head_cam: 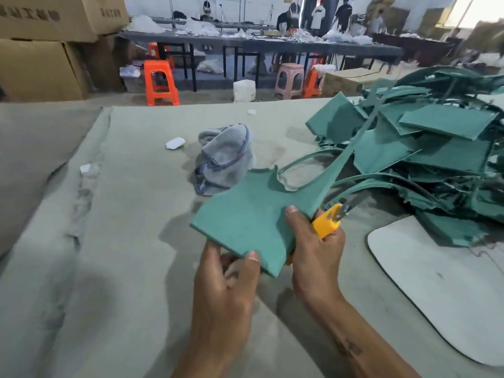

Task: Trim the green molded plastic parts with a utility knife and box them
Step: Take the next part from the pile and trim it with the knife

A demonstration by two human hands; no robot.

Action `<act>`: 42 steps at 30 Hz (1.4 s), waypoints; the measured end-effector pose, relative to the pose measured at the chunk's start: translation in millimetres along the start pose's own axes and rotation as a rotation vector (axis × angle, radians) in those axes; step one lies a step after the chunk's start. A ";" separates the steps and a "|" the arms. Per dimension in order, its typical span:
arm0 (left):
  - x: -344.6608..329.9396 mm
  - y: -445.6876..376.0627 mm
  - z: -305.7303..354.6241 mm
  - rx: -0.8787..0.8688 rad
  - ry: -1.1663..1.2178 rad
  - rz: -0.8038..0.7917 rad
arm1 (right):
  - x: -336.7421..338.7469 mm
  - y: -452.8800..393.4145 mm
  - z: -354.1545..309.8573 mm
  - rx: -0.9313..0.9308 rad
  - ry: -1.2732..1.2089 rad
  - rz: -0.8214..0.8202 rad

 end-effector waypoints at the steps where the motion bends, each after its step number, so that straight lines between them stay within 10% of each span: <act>1: 5.3 -1.1 7.1 -0.113 -0.114 0.042 | -3.2 2.2 -6.5 0.060 0.009 -0.036; 4: 25.2 -5.1 22.5 -0.355 -0.418 0.206 | -1.0 5.5 -13.6 0.116 -0.037 0.009; 10: -10.5 3.2 26.4 -0.575 -0.939 0.016 | -18.8 14.4 2.8 -0.125 -0.136 -0.170; 15: 4.9 -1.3 25.2 -0.551 -0.604 -0.003 | -29.1 14.3 -7.9 -0.099 -0.012 -0.320; 22: 37.7 -1.7 21.4 -0.302 -0.404 0.359 | -36.0 19.5 -35.9 0.353 0.620 -0.526; 29: 56.7 -9.4 19.5 -0.228 -0.423 0.406 | -58.9 52.9 -26.9 0.469 0.651 -0.830; 42: 41.7 -5.9 28.3 -0.347 -0.650 0.323 | -47.1 39.2 -38.3 0.597 0.663 -0.741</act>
Point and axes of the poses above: each hand's wrist, its own y-axis away from the middle knuckle, its own x-axis out of the back of the hand, z = x × y, the point moved 8 cm from there along -y, towards the middle knuckle, and after that the axes turned 10 degrees about -y, right-handed, at the moved point
